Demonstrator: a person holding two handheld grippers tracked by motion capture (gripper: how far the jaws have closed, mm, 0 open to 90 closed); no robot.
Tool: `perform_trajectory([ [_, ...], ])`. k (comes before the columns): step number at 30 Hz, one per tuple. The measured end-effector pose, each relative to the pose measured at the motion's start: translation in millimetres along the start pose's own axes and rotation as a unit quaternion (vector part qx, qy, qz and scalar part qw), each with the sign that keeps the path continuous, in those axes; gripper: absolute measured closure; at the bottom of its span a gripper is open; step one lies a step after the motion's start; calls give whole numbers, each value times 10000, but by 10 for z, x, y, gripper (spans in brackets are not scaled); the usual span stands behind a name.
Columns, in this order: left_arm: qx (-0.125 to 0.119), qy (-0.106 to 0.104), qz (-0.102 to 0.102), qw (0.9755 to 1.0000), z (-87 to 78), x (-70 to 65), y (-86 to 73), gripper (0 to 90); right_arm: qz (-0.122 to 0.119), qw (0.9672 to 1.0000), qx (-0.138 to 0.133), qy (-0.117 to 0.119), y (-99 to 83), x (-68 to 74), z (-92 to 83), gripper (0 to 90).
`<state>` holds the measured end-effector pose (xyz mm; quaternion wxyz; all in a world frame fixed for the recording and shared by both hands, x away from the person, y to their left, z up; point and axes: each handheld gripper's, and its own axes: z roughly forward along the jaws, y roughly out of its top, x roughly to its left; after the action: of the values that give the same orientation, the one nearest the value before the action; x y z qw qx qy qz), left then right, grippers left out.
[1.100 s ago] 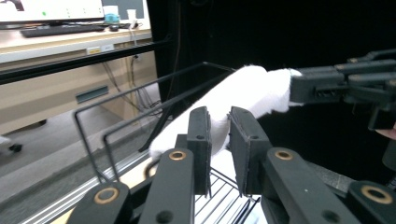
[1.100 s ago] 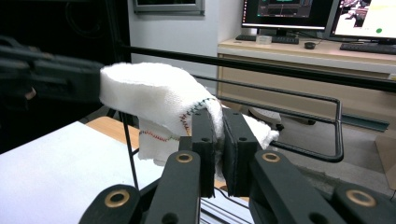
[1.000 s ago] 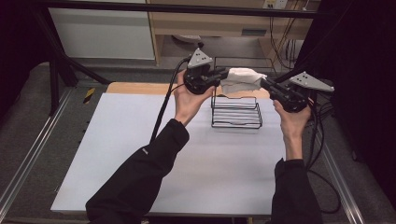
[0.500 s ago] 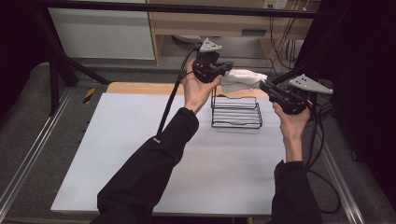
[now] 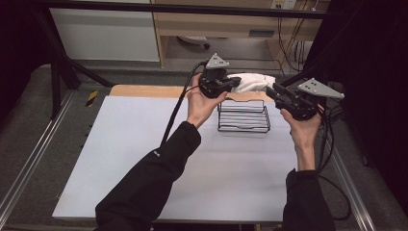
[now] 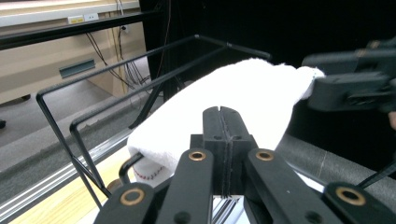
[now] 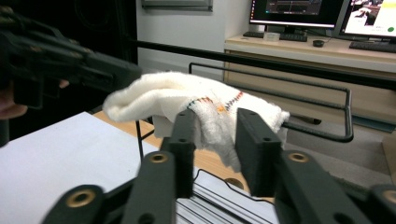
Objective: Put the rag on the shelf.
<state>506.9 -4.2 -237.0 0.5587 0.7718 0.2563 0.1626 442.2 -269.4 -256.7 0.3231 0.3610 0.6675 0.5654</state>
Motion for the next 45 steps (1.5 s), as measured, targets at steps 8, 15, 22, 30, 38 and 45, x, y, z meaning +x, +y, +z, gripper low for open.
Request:
perform_trajectory([
  [8, 159, 34, 35, 9999, 53, 13, -110, 899, 49, 9999, 75, 147, 115, 92, 54, 765],
  [15, 220, 101, 65, 9997, 109, 35, -199, 899, 494, 9976, 479, 10, -72, 34, 264, 900],
  [22, 196, 173, 70, 9996, 176, 44, -249, 899, 529, 9967, 582, -186, -203, -14, 381, 900],
  [30, 193, 118, 172, 9996, 34, -5, -265, 858, 450, 9981, 427, -72, -184, 55, 251, 833],
  [38, 415, 90, 218, 9989, -239, -19, -452, 692, 327, 9982, 473, 188, -166, 215, 100, 663],
  [45, 574, 156, 123, 9982, -551, 46, -706, 536, 341, 9967, 642, 370, -259, 362, 64, 483],
])
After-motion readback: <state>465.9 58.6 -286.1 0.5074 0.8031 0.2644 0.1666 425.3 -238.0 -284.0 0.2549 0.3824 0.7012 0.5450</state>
